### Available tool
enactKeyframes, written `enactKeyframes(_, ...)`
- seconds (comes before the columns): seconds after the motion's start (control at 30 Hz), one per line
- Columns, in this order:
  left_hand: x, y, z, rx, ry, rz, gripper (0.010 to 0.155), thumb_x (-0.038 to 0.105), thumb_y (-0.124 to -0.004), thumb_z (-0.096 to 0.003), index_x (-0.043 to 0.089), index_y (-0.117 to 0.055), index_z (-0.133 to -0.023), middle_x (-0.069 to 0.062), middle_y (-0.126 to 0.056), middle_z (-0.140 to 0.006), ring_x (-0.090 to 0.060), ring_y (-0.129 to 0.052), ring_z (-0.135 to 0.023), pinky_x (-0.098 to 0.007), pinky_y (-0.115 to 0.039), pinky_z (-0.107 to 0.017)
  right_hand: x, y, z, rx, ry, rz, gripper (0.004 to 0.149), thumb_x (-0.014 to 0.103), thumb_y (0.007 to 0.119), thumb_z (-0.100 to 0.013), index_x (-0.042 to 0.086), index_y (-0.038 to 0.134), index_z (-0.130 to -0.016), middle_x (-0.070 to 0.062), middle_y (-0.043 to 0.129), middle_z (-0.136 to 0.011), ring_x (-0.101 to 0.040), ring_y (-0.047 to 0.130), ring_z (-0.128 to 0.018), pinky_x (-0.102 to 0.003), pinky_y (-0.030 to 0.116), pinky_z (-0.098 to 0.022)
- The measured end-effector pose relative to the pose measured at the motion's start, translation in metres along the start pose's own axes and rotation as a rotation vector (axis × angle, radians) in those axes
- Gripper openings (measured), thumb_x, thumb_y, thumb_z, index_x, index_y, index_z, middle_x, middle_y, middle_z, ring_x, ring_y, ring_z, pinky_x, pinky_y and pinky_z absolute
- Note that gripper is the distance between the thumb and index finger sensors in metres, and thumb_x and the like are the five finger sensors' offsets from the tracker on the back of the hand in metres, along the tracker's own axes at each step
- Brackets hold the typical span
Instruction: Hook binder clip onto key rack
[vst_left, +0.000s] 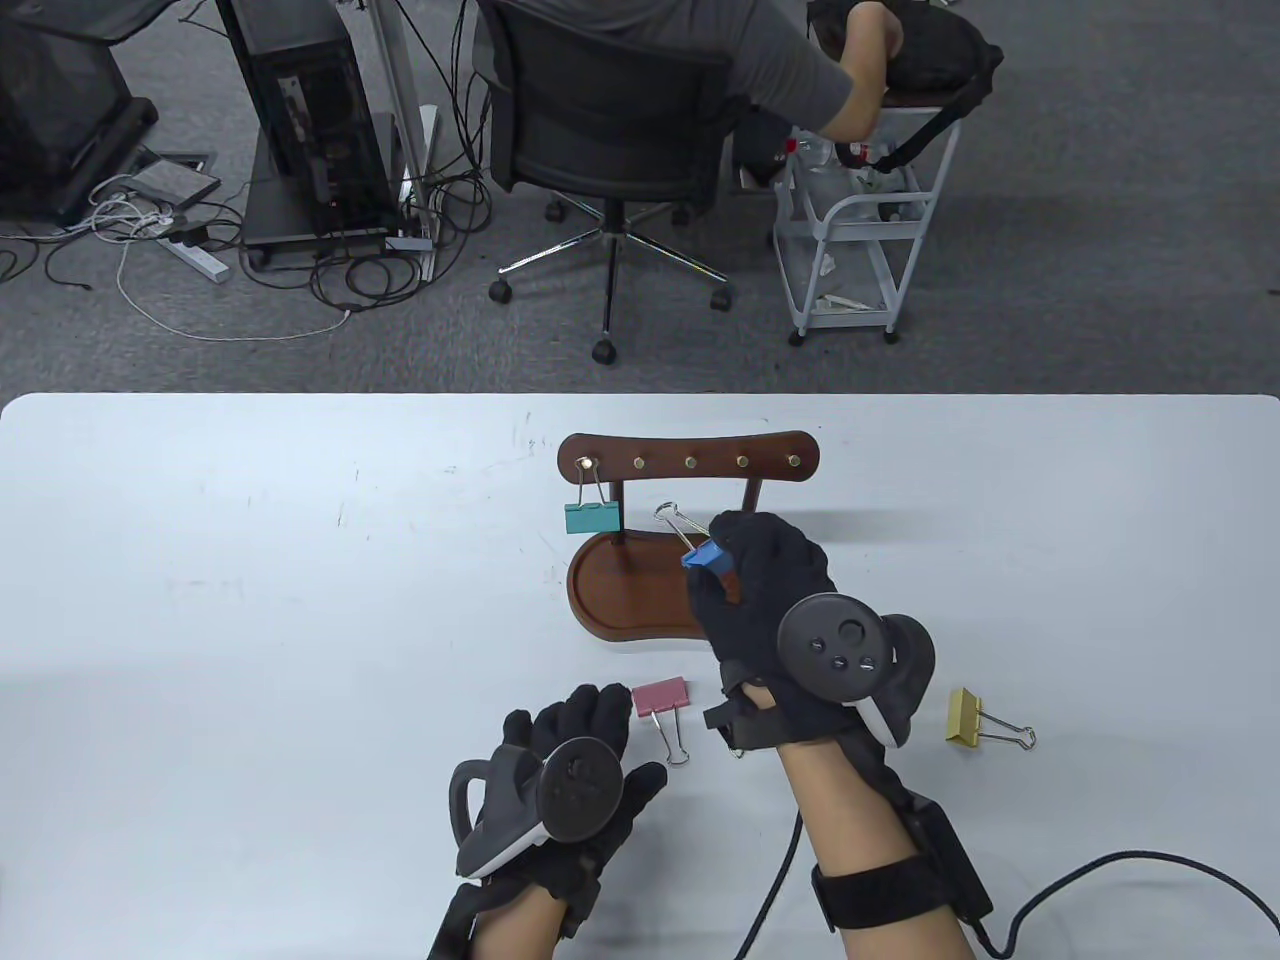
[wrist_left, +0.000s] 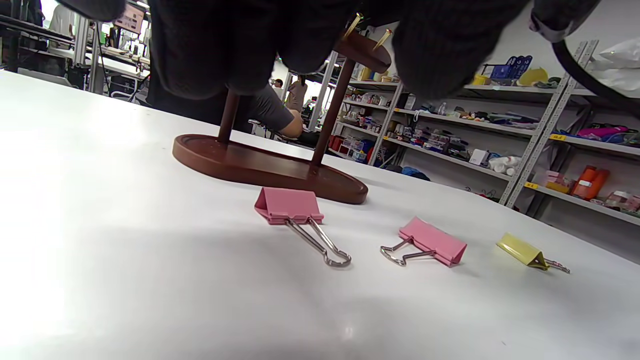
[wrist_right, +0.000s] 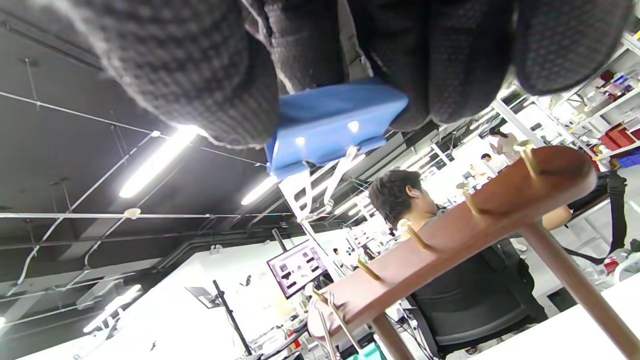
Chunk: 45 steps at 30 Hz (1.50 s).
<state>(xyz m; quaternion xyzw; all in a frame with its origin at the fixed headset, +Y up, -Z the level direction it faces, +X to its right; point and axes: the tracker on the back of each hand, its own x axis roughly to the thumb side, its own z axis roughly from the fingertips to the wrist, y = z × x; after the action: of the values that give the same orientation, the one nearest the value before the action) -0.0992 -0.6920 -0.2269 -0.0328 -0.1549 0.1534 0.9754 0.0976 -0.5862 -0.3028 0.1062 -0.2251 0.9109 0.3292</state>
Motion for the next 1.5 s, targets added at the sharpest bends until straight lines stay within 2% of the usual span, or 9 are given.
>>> enactKeyframes(0.17,-0.002,0.0,0.0,-0.007,0.012,0.01,0.081,0.048,-0.082,-0.055,0.0,-0.059,-0.115,-0.033,-0.066,-0.113,-0.06,-0.073,-0.096,-0.082,-0.045,-0.068,0.009,0.014,-0.011,0.0,0.002,0.044,0.072,0.038,0.089,-0.048,-0.002,0.069,-0.104,-0.038,0.073,-0.097,-0.06,0.078,-0.076,-0.072,0.068,-0.053)
enactKeyframes(0.57,-0.005,0.0,0.0,-0.015,0.027,0.023,0.08,0.047,-0.082,-0.0553,0.0,-0.059,-0.115,-0.033,-0.066,-0.113,-0.061,-0.073,-0.096,-0.082,-0.045,-0.068,0.007,0.044,-0.036,0.007,0.053,0.106,0.075,0.036,0.088,-0.049,-0.004,0.063,-0.107,-0.038,0.068,-0.1,-0.06,0.074,-0.079,-0.071,0.066,-0.055)
enactKeyframes(1.1,-0.006,-0.001,-0.001,-0.032,0.03,0.042,0.08,0.047,-0.081,-0.0557,-0.001,-0.058,-0.115,-0.034,-0.066,-0.113,-0.061,-0.073,-0.096,-0.082,-0.045,-0.068,-0.007,0.06,-0.034,0.022,0.061,0.153,0.073,0.037,0.087,-0.05,-0.003,0.064,-0.106,-0.039,0.068,-0.1,-0.06,0.075,-0.077,-0.071,0.067,-0.054)
enactKeyframes(1.3,-0.007,-0.001,-0.001,-0.033,0.035,0.044,0.079,0.047,-0.081,-0.0557,-0.001,-0.058,-0.115,-0.034,-0.066,-0.113,-0.061,-0.073,-0.095,-0.082,-0.045,-0.068,-0.009,0.075,-0.032,0.098,0.069,0.243,0.074,0.04,0.081,-0.053,-0.005,0.061,-0.108,-0.041,0.067,-0.097,-0.062,0.076,-0.074,-0.072,0.067,-0.051)
enactKeyframes(1.5,-0.008,-0.002,-0.001,-0.042,0.042,0.043,0.079,0.047,-0.081,-0.0558,-0.001,-0.059,-0.115,-0.034,-0.066,-0.113,-0.061,-0.073,-0.096,-0.082,-0.045,-0.068,-0.009,0.09,-0.034,0.146,0.077,0.29,0.074,0.04,0.081,-0.053,-0.004,0.059,-0.109,-0.041,0.065,-0.098,-0.062,0.075,-0.075,-0.072,0.066,-0.052)
